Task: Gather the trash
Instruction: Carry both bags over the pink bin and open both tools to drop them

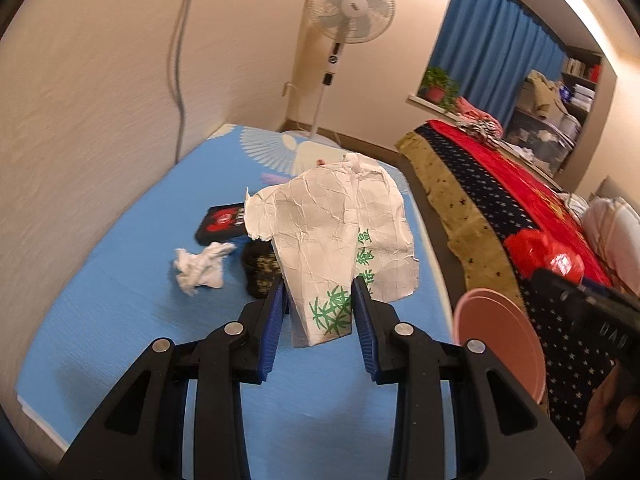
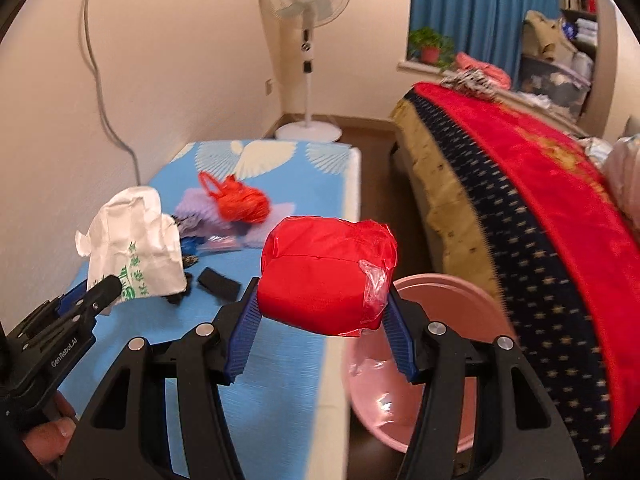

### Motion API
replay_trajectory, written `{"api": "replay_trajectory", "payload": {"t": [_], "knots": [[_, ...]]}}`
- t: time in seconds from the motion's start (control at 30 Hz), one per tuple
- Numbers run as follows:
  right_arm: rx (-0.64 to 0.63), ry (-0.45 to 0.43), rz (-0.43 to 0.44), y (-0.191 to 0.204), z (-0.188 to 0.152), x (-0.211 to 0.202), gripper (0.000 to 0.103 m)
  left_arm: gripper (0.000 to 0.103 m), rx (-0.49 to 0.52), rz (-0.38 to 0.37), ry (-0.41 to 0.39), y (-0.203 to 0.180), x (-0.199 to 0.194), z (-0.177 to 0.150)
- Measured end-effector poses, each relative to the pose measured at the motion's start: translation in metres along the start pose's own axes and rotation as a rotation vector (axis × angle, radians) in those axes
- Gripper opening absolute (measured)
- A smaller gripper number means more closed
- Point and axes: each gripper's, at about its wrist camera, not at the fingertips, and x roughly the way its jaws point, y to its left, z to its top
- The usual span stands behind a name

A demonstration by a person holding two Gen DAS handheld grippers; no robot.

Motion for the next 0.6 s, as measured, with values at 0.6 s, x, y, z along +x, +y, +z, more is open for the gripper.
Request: {"api": "replay_trajectory", "payload": {"t": [0.6], "knots": [[0.179, -0.050, -0.230, -0.083, -0.028, 0.001, 0.058, 0.034, 0.174, -0.125, 0.056, -0.082, 0.019, -0.024]]}}
